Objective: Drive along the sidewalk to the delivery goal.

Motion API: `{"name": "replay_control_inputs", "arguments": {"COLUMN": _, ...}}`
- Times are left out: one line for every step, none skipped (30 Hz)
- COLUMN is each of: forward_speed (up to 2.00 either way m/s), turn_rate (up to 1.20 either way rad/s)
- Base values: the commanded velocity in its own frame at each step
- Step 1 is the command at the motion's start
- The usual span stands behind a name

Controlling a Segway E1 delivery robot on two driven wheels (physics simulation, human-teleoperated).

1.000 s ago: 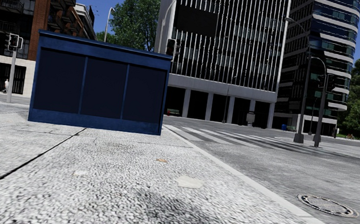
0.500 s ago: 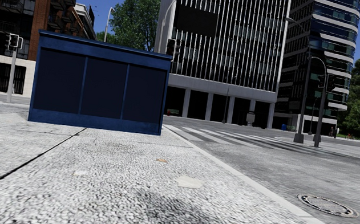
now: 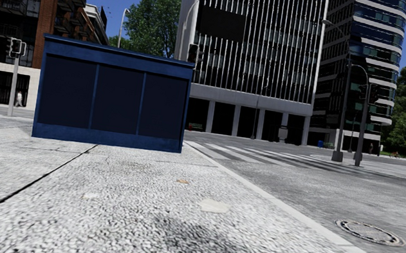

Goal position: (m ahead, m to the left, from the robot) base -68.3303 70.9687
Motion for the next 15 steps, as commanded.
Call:
{"name": "replay_control_inputs", "arguments": {"forward_speed": 2.00, "turn_rate": 0.42}}
{"name": "replay_control_inputs", "arguments": {"forward_speed": 2.00, "turn_rate": 0.42}}
{"name": "replay_control_inputs", "arguments": {"forward_speed": 2.00, "turn_rate": 0.49}}
{"name": "replay_control_inputs", "arguments": {"forward_speed": 2.00, "turn_rate": 0.51}}
{"name": "replay_control_inputs", "arguments": {"forward_speed": 2.00, "turn_rate": 0.51}}
{"name": "replay_control_inputs", "arguments": {"forward_speed": 2.00, "turn_rate": 0.52}}
{"name": "replay_control_inputs", "arguments": {"forward_speed": 2.00, "turn_rate": 0.52}}
{"name": "replay_control_inputs", "arguments": {"forward_speed": 2.00, "turn_rate": 0.52}}
{"name": "replay_control_inputs", "arguments": {"forward_speed": 2.00, "turn_rate": 0.52}}
{"name": "replay_control_inputs", "arguments": {"forward_speed": 2.00, "turn_rate": 0.52}}
{"name": "replay_control_inputs", "arguments": {"forward_speed": 2.00, "turn_rate": 0.52}}
{"name": "replay_control_inputs", "arguments": {"forward_speed": 2.00, "turn_rate": 0.52}}
{"name": "replay_control_inputs", "arguments": {"forward_speed": 2.00, "turn_rate": 0.52}}
{"name": "replay_control_inputs", "arguments": {"forward_speed": 2.00, "turn_rate": 0.52}}
{"name": "replay_control_inputs", "arguments": {"forward_speed": 2.00, "turn_rate": 0.52}}
